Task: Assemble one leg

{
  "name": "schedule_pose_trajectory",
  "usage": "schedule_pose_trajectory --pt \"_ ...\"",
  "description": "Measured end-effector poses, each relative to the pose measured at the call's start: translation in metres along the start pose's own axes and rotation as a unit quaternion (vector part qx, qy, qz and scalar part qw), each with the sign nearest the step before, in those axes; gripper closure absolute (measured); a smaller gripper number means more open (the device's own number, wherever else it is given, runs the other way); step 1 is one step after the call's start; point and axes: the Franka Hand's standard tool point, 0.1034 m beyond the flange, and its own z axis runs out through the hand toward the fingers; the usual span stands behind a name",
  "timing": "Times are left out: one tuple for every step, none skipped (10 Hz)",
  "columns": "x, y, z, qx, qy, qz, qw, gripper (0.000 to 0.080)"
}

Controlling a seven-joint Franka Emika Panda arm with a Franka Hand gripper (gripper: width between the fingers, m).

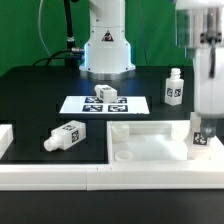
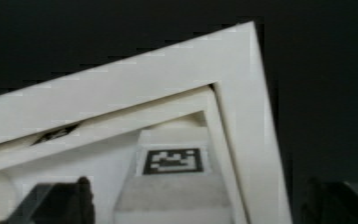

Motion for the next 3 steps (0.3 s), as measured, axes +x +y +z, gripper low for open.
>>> schedule_pose_trajectory --pt "-0.0014 -0.0055 -0.0135 0.009 -0.005 -0.005 1.0 0.0157" --pt "-0.0022 -0.0106 -0.0233 0.017 -0.009 -0.006 1.0 0.0157" --pt "-0.0018 -0.0084 -0.0181 0.015 -0.007 -0.008 1.0 0.0157"
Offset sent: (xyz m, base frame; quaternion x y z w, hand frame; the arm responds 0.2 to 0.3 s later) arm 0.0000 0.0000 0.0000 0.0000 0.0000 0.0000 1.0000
